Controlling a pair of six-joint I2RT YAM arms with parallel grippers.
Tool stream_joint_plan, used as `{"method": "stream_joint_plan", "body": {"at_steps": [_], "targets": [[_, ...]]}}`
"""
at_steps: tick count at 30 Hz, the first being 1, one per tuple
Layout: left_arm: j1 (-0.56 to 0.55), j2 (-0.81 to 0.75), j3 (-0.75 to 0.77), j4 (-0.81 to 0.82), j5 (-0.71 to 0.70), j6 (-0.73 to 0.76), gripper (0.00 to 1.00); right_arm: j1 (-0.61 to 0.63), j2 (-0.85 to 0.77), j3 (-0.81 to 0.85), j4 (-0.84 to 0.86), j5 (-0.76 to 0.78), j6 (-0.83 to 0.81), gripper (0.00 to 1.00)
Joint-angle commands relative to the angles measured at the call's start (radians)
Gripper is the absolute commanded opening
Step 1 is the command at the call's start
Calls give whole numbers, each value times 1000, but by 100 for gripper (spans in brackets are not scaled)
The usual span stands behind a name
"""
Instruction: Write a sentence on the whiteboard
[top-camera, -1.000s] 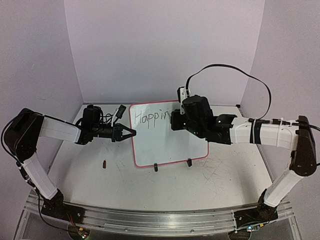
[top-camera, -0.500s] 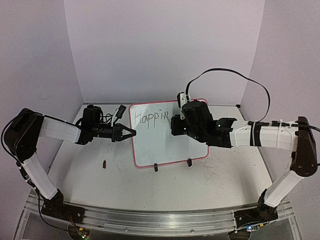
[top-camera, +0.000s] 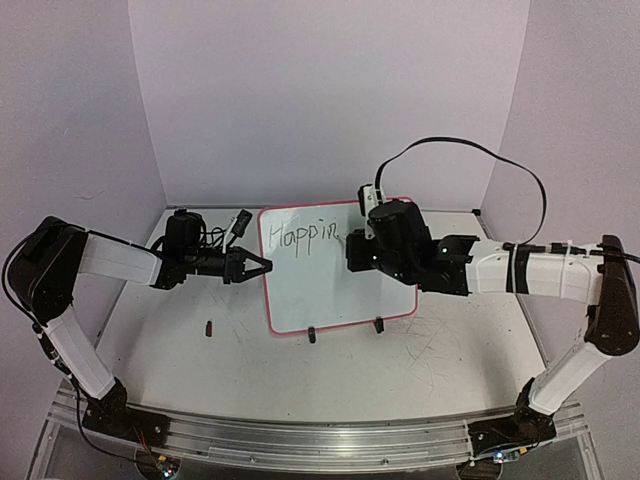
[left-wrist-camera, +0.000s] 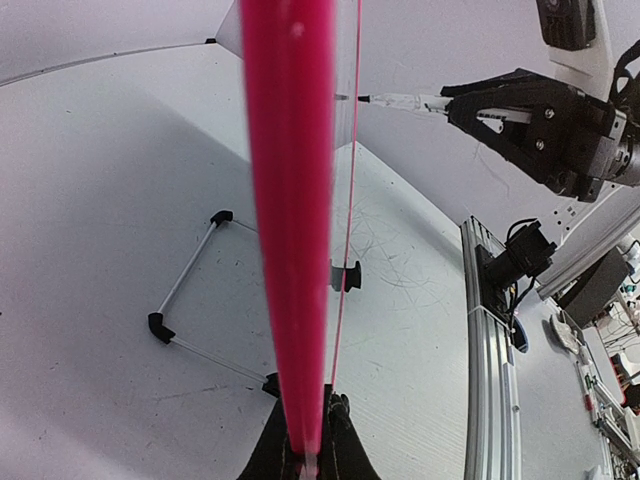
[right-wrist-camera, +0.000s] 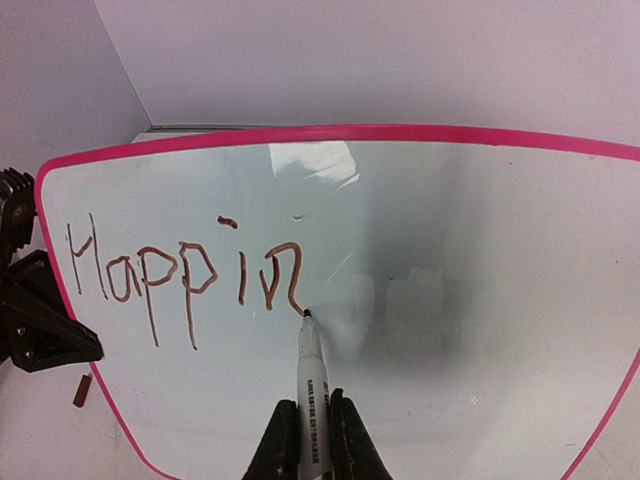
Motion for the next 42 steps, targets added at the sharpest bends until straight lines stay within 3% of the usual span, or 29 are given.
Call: {"method": "stream_joint_plan", "body": {"at_steps": [1,22,42], "targets": [[-5,-9,19,-29,-37,38,0,-24,-71,-12,58,-27,-10,0],[-4,-10,20,-31,-39,39,0,-41,-8,16,62,-65,-8,0],[-5,-8,23,-32,-38,39,0,-44,-27,9,35,53,15,0]]}}
